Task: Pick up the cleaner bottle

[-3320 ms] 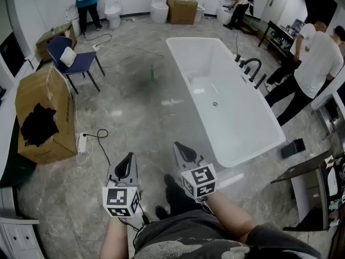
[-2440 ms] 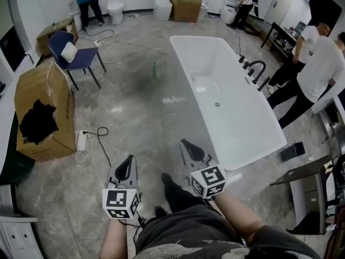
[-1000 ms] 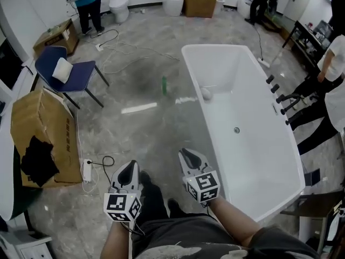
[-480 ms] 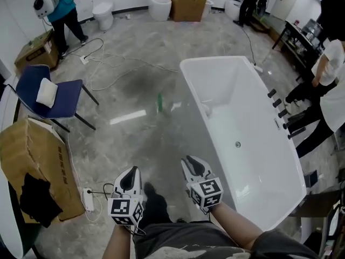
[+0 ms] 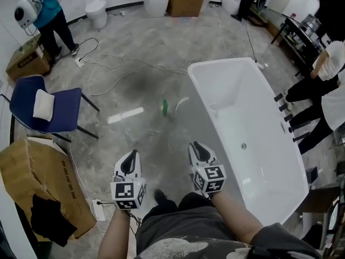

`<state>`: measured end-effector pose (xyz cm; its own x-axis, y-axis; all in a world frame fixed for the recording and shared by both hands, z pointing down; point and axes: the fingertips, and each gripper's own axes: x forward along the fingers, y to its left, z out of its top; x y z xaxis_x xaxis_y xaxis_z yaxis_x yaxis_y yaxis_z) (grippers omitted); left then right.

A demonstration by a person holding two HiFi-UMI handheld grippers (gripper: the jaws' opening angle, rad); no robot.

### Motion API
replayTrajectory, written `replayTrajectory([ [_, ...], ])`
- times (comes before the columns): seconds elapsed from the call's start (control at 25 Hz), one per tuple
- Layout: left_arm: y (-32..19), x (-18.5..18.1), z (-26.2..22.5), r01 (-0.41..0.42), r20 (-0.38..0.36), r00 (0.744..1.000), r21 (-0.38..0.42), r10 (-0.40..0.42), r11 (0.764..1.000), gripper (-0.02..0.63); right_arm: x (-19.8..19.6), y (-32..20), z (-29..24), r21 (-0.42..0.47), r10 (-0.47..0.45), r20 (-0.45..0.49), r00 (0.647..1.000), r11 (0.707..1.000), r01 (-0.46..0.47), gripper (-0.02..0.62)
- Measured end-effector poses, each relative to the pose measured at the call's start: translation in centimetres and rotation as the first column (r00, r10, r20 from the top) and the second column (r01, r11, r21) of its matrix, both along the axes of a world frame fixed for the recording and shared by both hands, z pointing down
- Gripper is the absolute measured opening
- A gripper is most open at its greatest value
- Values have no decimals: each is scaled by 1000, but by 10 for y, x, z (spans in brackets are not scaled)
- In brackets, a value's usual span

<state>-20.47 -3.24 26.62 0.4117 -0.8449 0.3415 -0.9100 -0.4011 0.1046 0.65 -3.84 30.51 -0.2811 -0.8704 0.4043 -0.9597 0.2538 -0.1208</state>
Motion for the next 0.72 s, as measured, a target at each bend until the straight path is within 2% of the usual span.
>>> replayTrajectory([
  [0.28, -58, -10, 22, 2, 52, 999, -8, -1, 1000, 15, 0, -45, 24, -44, 18, -6, 1000, 999, -19, 75],
  [0.4, -79, -12, 37, 12, 52, 999, -32, -10, 999, 15, 1, -69, 47, -69, 4, -5, 1000, 998, -5, 74],
  [0.72, -165, -8, 97, 83, 39, 996, -91, -80, 992, 15, 15, -177, 131, -128, -28, -32, 999, 991, 24, 64],
])
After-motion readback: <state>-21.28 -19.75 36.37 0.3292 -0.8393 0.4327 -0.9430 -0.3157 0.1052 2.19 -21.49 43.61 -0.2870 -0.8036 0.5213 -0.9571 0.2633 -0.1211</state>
